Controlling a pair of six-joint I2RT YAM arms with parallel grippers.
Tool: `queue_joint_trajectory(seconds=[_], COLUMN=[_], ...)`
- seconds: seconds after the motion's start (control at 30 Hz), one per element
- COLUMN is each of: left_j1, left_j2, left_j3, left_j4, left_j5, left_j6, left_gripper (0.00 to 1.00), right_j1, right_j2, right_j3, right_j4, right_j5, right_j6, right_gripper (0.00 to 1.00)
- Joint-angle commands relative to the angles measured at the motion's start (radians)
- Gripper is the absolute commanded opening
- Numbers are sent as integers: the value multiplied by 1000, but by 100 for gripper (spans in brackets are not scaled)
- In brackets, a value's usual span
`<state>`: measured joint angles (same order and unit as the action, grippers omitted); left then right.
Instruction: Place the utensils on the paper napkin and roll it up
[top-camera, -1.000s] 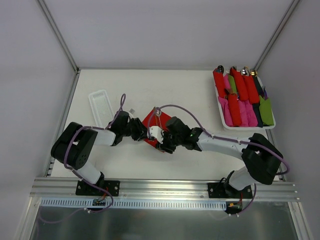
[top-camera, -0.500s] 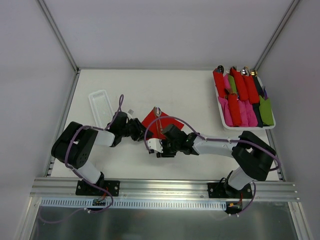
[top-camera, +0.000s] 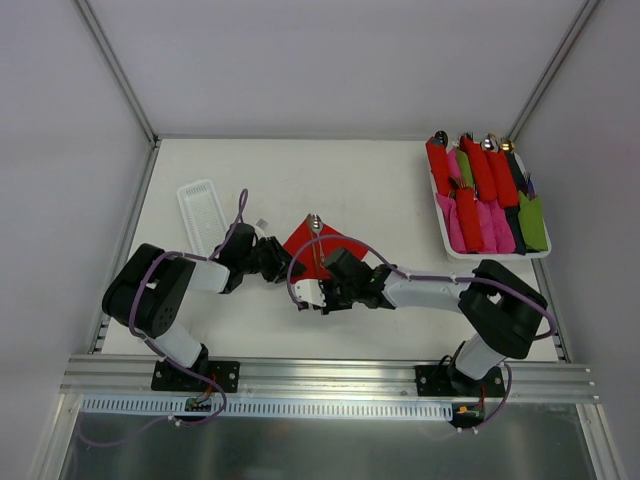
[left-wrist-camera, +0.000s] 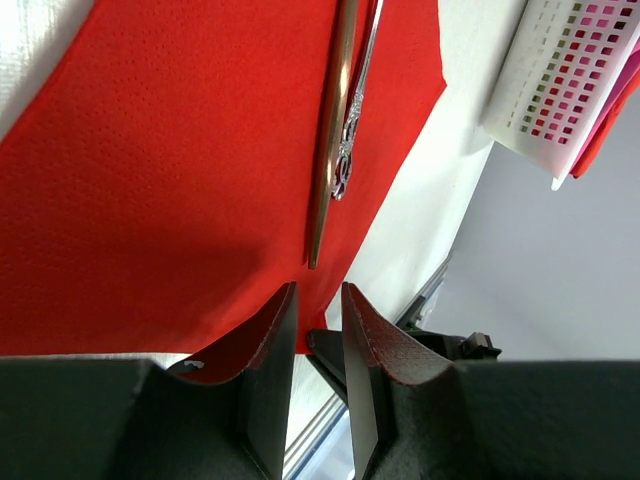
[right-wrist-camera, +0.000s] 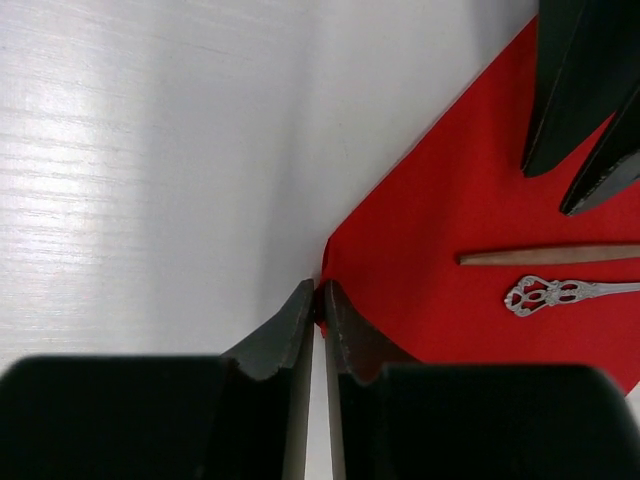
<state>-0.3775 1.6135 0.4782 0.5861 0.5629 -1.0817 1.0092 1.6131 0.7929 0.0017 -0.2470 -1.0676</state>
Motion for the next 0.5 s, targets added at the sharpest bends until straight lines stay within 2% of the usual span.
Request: queue_joint_trajectory(seconds=[0.0, 0.13, 0.3, 0.47], left_j1=[12, 17, 31, 34], left_j2=[-41, -52, -60, -92], left_j3=[13, -7, -50, -69], left_j4=[18, 55, 225, 268], left_j5=[22, 40, 87, 91], left_j6=[34, 23, -53, -63], left_gripper=[25, 25, 25, 26], right_j1=[-14, -37, -84, -124], right_j2=[-10, -4, 24, 56], right_j3=[80, 137, 198, 244], right_j4=[-48, -100, -167, -204], right_j5=[-15, -49, -110, -152], right_j6=[-19, -6, -2, -28], right_gripper=[10, 7, 5, 4])
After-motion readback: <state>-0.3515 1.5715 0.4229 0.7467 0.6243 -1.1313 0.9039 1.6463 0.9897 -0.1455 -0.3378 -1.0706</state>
